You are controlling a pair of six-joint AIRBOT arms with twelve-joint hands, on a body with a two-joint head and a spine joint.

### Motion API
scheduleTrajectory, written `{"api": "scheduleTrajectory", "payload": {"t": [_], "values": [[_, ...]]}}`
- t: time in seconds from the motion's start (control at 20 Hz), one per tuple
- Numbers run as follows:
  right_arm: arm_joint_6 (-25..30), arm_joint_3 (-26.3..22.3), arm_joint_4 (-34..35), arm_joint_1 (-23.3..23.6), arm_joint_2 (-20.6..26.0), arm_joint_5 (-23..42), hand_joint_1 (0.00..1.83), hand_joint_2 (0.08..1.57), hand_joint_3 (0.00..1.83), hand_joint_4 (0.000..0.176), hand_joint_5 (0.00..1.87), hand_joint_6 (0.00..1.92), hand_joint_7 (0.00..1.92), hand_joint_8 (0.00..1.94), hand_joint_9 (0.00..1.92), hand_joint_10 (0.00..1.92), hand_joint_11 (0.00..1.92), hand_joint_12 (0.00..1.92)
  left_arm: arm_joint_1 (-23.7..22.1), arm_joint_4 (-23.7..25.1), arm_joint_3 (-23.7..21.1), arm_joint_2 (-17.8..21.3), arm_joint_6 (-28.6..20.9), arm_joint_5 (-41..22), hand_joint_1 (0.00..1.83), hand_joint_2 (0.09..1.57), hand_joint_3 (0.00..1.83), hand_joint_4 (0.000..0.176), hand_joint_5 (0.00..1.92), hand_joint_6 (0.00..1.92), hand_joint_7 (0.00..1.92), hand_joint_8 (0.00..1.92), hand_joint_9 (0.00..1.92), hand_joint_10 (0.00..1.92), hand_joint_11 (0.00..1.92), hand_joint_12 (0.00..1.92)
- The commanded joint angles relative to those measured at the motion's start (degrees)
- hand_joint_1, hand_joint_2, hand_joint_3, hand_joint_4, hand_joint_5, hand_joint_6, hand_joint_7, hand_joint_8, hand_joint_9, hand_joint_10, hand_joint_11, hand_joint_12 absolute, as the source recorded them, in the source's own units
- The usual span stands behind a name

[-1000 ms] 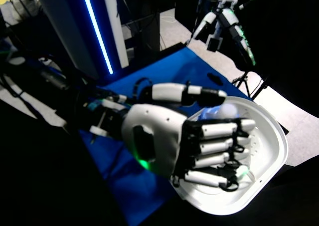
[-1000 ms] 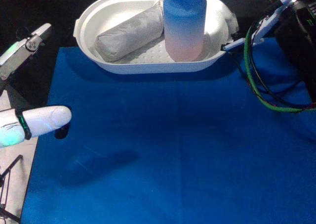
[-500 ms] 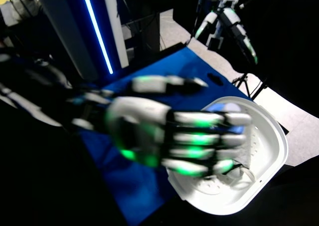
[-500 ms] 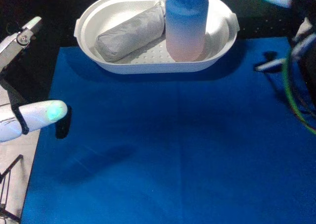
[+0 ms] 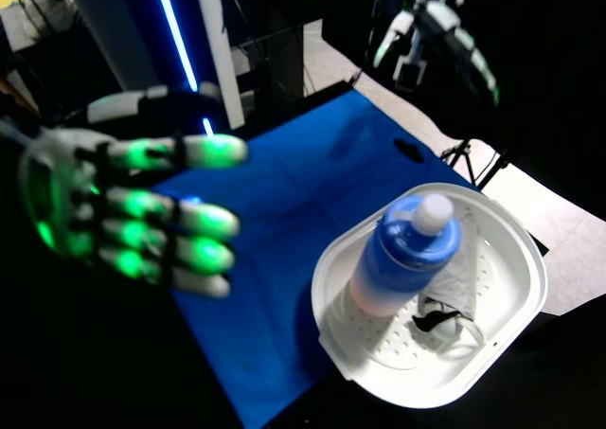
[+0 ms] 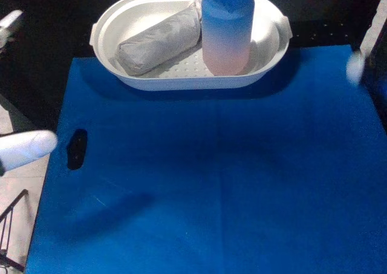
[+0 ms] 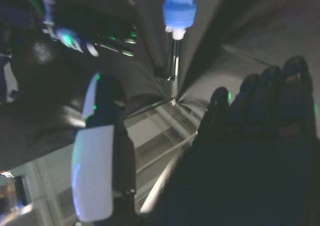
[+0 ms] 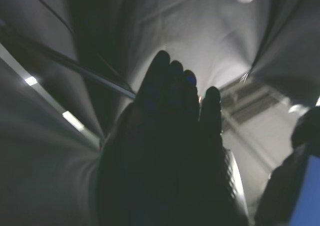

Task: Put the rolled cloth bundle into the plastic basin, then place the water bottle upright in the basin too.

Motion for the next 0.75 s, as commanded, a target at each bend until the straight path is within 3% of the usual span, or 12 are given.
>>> {"api": "scheduleTrajectory", "payload": {"t": [0.0,0.25,0.7], "values": [[0.1,-1.1,2.9,-1.6,1.1,12.0,0.68,0.99,0.0,0.176,0.0,0.0,0.0,0.0,0.0,0.0,0.0,0.0,0.9,-1.9,-0.5,0.7,-0.1,-9.6,0.57,0.85,0.0,0.176,0.0,0.0,0.0,0.0,0.0,0.0,0.0,0.0],[-0.5,-8.9,11.4,-15.7,3.8,24.5,0.58,1.01,0.0,0.176,0.0,0.0,0.0,0.0,0.0,0.0,0.0,0.0,3.3,-3.1,-2.6,1.0,1.0,-9.8,0.47,0.87,0.0,0.176,0.0,0.0,0.0,0.0,0.0,0.0,0.0,0.0],[-0.6,-9.9,12.3,-16.8,4.6,25.0,0.6,1.06,0.01,0.176,0.0,0.0,0.0,0.0,0.0,0.0,0.0,0.0,4.6,-4.2,-3.2,1.0,0.9,-9.8,0.46,0.89,0.01,0.176,0.0,0.0,0.0,0.0,0.0,0.0,0.03,0.01]]}}
